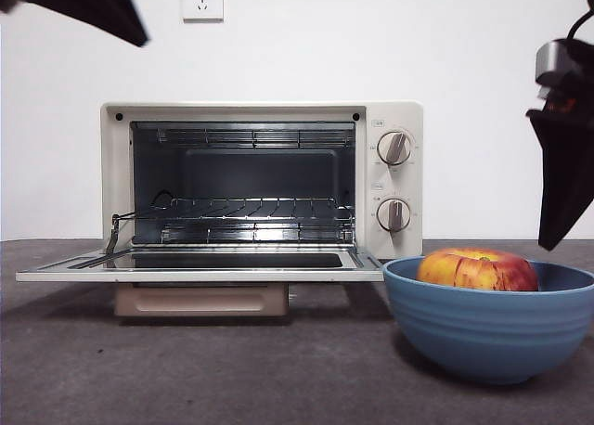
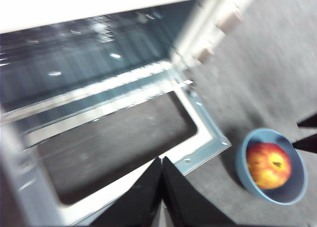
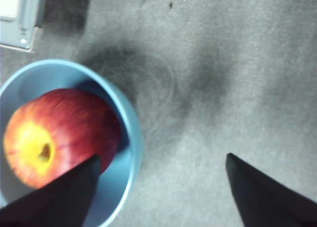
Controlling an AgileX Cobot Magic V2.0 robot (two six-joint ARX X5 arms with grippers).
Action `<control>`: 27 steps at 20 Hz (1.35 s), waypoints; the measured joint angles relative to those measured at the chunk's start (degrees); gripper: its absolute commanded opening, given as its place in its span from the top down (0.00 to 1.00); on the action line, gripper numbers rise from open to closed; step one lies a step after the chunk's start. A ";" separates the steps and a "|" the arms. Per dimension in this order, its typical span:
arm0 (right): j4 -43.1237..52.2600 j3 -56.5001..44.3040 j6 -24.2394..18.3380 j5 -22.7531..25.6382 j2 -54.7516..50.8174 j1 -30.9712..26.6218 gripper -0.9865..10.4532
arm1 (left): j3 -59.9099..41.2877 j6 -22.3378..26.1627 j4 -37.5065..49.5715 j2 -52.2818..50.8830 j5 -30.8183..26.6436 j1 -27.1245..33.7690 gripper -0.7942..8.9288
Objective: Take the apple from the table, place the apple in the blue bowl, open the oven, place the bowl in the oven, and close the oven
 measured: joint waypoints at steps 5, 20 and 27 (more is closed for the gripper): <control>2.56 0.00 0.00 -0.15 3.91 1.70 0.65 | -14.97 -2.49 1.79 -12.11 -0.02 3.74 0.91; 7.74 0.00 0.66 -1.18 8.79 4.90 0.91 | -19.63 -4.02 -0.63 -19.78 -0.59 4.04 0.91; 7.65 11.91 6.56 -1.60 5.18 13.51 0.91 | -19.63 -3.32 -0.66 -19.74 -2.97 4.04 0.91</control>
